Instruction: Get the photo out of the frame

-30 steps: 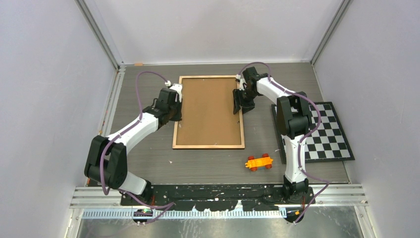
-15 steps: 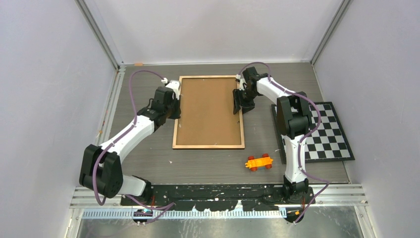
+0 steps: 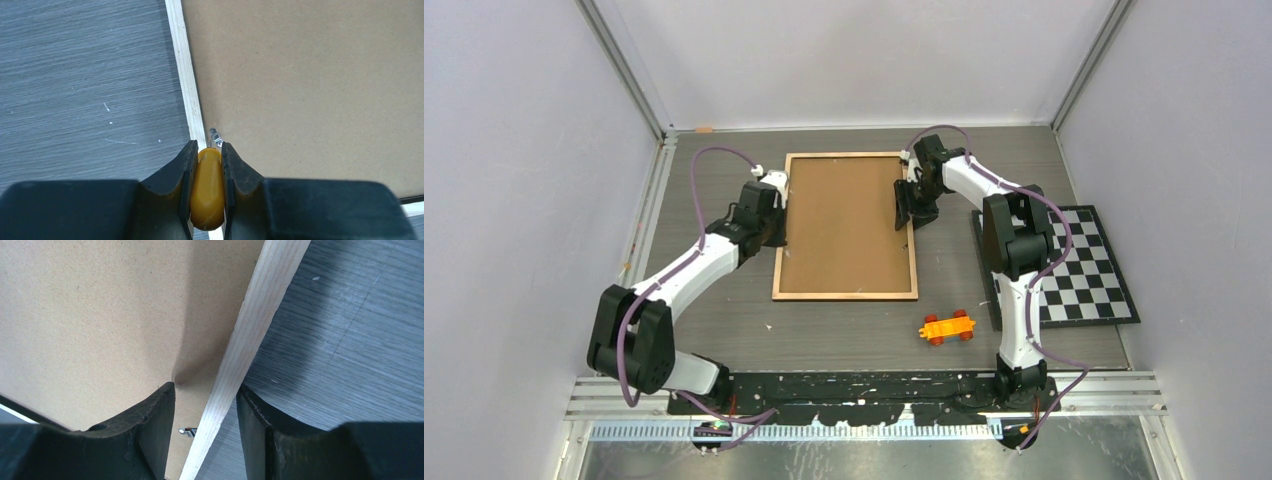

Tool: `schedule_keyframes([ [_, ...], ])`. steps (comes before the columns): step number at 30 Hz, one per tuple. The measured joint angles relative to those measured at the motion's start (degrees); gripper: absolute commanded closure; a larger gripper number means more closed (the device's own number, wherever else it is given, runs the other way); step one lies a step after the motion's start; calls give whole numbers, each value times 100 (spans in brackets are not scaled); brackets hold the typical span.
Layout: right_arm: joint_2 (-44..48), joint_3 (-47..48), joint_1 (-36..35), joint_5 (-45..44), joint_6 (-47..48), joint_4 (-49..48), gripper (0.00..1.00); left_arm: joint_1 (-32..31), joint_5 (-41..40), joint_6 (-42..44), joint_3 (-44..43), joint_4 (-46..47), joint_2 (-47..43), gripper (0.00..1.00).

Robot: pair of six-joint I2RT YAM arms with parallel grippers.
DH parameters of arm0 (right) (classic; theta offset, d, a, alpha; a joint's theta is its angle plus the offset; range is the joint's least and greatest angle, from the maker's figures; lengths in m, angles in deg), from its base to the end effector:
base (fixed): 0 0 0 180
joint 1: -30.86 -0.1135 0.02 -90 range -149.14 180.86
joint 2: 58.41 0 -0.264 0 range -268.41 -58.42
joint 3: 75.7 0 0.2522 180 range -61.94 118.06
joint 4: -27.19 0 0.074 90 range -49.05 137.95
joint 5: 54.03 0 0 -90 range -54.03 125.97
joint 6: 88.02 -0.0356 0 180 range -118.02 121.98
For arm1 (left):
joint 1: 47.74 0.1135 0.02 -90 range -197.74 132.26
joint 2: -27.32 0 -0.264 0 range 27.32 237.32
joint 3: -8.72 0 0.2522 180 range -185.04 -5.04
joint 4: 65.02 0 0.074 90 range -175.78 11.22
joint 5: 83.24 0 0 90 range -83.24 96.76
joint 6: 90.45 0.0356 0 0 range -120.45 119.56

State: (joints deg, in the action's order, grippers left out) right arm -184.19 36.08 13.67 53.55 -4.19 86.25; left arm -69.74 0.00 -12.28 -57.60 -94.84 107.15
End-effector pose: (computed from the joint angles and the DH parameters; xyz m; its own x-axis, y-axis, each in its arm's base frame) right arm 0.4272 0.1434 0.1634 -0.9479 -0.1860 -0.2586 -0.2655 0.9100 0.3186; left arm 0.2780 -0.1078 0.2394 -0.6827 0.0563 -0.7285 0.1560 0.9853 -0.0701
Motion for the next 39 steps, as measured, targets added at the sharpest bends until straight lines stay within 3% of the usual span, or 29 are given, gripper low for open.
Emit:
schedule_keyframes([
  [14,0,0,0,0,4,2,47,0,-50,-79,-2,177,258,100],
  [39,0,0,2,9,33,7,46,-17,688,-70,249,192,-11,100],
])
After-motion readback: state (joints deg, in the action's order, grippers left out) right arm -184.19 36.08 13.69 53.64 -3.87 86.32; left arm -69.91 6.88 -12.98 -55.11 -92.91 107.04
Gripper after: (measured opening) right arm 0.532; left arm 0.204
